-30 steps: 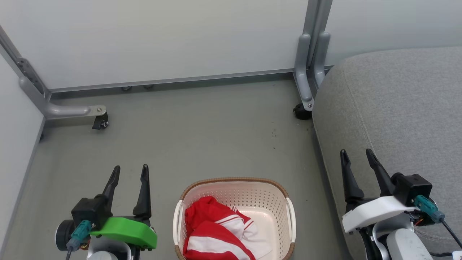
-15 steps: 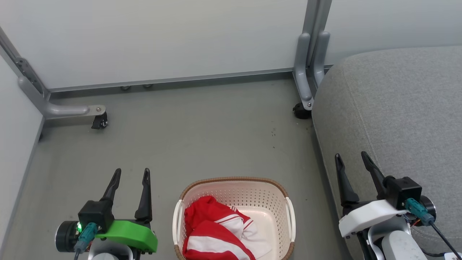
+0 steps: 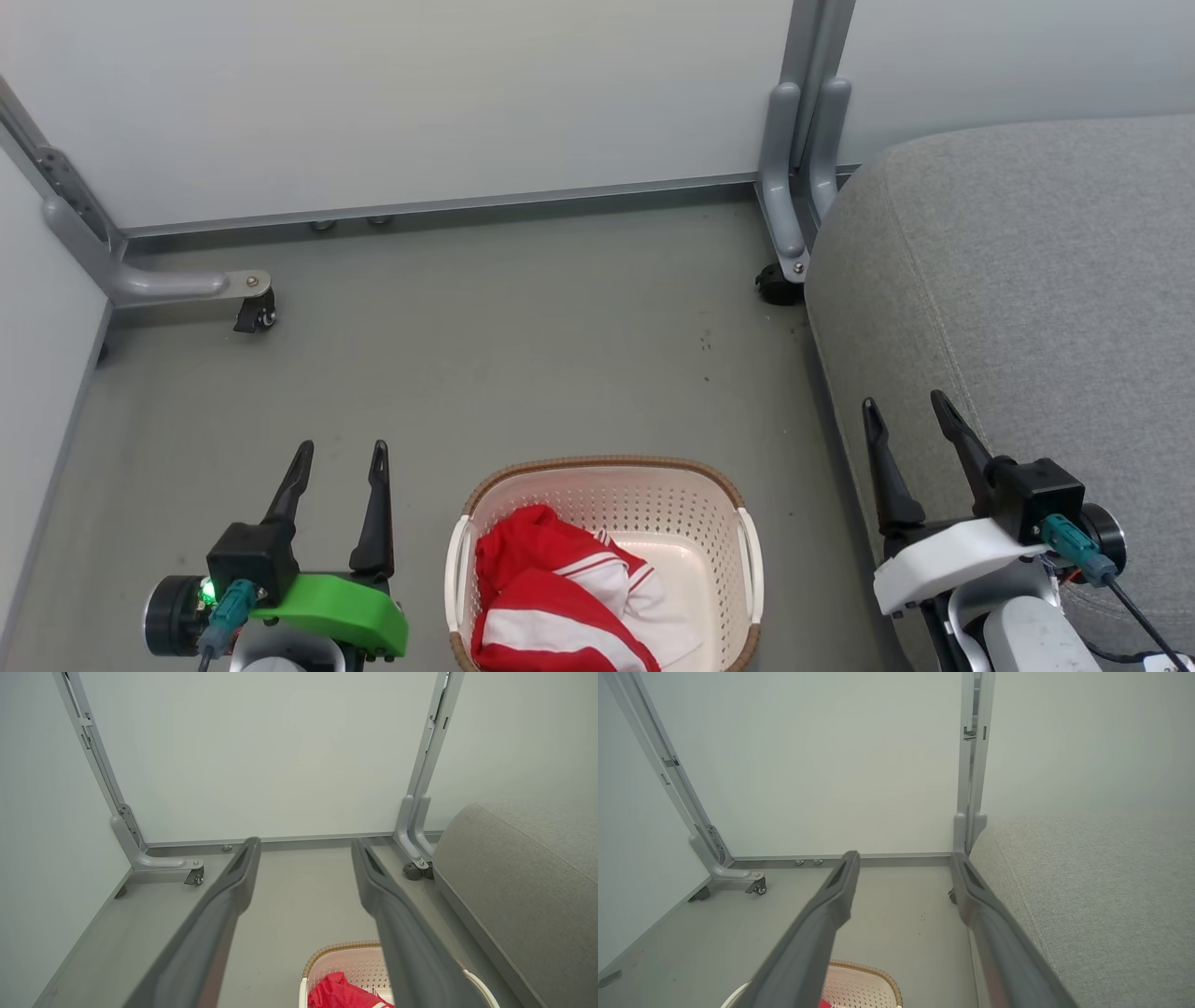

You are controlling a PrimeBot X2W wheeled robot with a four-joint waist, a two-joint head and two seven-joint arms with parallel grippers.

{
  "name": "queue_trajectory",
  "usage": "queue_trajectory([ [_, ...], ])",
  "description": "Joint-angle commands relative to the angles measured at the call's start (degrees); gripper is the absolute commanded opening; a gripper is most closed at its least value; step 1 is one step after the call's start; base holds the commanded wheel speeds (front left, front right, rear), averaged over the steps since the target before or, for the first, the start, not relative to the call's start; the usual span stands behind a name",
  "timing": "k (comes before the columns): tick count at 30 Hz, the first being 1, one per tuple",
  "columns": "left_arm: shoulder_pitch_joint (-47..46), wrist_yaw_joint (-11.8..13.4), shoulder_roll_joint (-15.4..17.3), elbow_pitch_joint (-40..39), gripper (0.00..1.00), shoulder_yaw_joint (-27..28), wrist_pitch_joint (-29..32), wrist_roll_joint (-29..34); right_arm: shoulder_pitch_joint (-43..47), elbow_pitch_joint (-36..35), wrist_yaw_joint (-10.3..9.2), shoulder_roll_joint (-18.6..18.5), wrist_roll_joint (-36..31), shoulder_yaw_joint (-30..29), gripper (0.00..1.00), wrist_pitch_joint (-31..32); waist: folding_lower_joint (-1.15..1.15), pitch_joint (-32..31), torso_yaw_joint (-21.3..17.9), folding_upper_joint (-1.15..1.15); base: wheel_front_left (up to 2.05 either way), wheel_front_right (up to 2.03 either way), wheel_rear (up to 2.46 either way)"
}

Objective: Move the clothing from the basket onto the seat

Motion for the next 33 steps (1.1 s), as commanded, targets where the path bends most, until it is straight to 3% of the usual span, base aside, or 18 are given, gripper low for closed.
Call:
queue_trajectory([
  [1, -0.3, 0.4, 0.1, 0.0, 1.0, 0.1, -0.2, -0.7, 0.2, -0.3, 0.0, -0.1, 0.2, 0.0, 1.0, -0.1, 0.0, 0.0, 0.0, 0.0, 0.0, 0.0, 0.0],
  [17, -1.9, 1.1, 0.1, -0.1, 1.0, -0.9, -0.2, 0.2, -1.4, -1.6, 0.0, -0.1, 0.8, 0.0, 1.0, 0.2, 0.0, 2.3, 0.1, 0.0, 0.0, 0.0, 0.0],
  [25, -9.1, 1.1, 0.1, 3.5, 1.0, -6.6, -0.1, 1.1, -5.7, -5.2, 0.0, -0.2, 0.7, 0.4, 1.0, 0.5, 0.0, 11.0, -0.4, 0.0, 0.0, 0.0, 0.0],
  [33, -18.6, 0.5, 0.1, 13.6, 1.0, -15.9, -0.1, 3.4, -11.6, -8.7, 0.0, -0.9, 1.2, 1.7, 1.0, 0.1, 0.0, 21.6, -2.1, 0.0, 0.0, 0.0, 0.0],
])
